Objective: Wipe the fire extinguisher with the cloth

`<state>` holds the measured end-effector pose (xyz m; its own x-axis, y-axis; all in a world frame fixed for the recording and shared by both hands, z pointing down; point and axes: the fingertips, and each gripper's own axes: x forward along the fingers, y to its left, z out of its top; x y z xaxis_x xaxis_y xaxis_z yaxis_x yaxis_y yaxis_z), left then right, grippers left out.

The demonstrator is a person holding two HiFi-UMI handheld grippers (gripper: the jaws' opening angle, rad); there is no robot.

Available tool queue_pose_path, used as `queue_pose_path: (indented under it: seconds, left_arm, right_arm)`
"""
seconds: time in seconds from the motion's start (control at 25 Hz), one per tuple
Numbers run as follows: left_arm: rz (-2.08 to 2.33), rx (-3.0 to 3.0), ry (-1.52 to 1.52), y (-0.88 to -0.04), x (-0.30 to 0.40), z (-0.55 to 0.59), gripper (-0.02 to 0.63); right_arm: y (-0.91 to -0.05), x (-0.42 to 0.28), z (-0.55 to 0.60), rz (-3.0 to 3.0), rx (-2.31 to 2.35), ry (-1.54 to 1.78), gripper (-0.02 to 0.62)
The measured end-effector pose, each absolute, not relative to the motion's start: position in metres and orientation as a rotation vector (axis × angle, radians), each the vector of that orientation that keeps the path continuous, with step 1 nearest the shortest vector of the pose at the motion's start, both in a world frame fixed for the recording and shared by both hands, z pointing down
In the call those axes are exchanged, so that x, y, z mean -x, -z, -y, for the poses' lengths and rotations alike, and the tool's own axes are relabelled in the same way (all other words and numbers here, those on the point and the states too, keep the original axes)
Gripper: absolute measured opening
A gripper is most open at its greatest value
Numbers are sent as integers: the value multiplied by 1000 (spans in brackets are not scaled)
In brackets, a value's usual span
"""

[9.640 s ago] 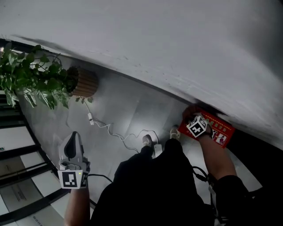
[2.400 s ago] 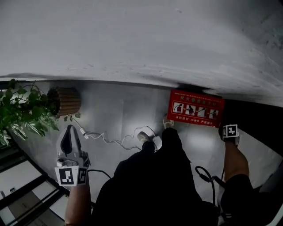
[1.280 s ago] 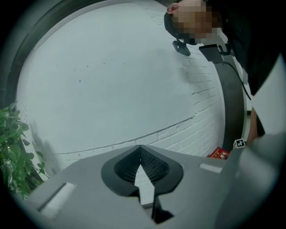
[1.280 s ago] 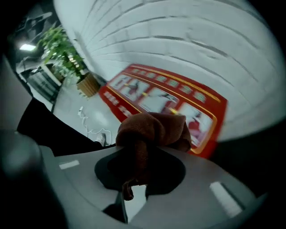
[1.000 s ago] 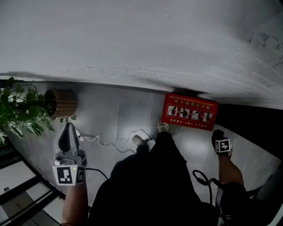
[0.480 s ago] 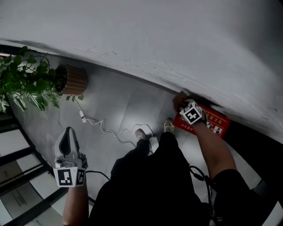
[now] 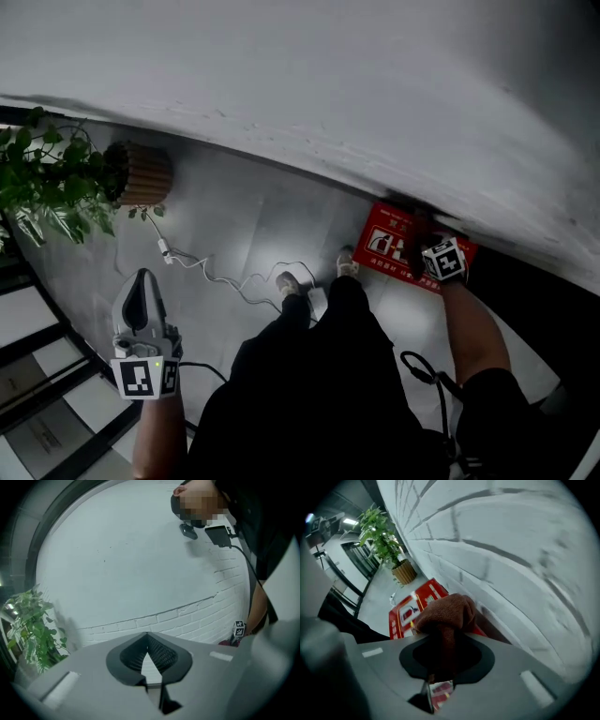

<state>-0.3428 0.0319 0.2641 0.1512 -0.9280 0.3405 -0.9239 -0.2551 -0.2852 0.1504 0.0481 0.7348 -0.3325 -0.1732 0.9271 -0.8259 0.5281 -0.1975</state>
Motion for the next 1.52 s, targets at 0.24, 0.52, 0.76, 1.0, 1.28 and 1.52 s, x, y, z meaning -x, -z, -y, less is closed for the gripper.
queue_pose_path:
  seconds: [0.24, 0.52, 0.76, 1.0, 1.28, 1.52]
  left_arm:
    - [-1836, 2439, 737, -281, 327, -19, -2]
    - [-1888, 2379, 684, -267, 343, -27, -2]
    - [-1982, 2337, 715, -276, 362, -55, -2]
    - [-1968, 2273, 772, -254, 364, -62, -2]
    - [-1908, 2306, 725, -250, 349, -45, -2]
    - [-1759, 2375, 727, -256, 318, -25, -2]
  right_arm:
    - [-730, -308, -106, 1516, -1117, -1008, 71]
    - [-705, -336, -122, 1374, -1332, -943, 72]
    - [-691, -74, -37, 1959, -854, -695, 72]
    - [-747, 34, -12, 1892, -590, -791, 75]
    - [-743, -65, -62, 1812, -715, -922, 74]
    - [-725, -260, -131, 1532, -1108, -1036, 74]
